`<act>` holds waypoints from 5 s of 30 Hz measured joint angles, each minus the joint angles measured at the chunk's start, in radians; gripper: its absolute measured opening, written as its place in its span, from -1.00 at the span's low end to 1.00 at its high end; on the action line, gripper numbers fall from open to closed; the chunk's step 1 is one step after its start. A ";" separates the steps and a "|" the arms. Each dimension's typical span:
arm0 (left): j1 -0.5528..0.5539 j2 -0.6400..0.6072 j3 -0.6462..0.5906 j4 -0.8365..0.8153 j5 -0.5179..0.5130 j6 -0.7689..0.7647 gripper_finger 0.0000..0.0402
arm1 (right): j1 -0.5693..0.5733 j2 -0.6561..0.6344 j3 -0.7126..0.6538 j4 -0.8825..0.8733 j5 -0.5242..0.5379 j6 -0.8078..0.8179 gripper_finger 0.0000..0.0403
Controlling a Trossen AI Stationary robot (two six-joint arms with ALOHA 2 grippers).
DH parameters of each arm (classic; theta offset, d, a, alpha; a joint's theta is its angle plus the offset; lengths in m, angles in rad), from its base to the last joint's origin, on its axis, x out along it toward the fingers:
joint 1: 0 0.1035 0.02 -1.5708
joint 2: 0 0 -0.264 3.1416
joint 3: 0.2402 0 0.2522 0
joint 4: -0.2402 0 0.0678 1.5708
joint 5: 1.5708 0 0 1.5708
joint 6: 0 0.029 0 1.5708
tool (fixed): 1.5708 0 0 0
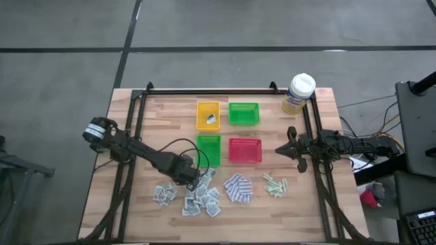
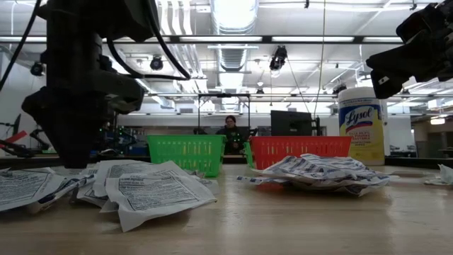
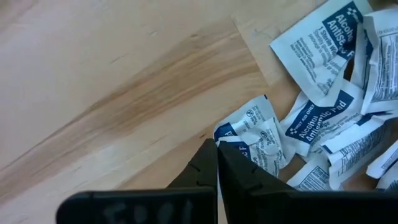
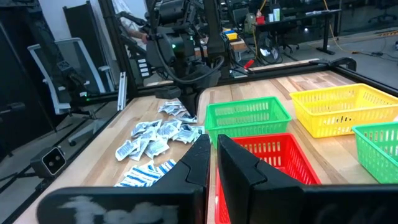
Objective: Pick & Place First Aid Supplies
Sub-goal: Put the blue alcohol pad into the yellow bin
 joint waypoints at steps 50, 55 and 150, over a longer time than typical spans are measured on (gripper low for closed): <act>0.035 -0.050 0.009 -0.112 0.022 -0.022 -0.52 | 0.000 0.000 0.000 0.000 0.000 0.000 -0.86; 0.036 -0.050 0.008 -0.112 0.011 -0.040 -0.52 | 0.000 0.000 0.000 0.000 0.000 0.000 -0.86; 0.418 -0.213 0.166 -0.162 -0.404 0.351 -1.00 | 0.000 0.000 0.000 0.000 0.000 0.000 -0.86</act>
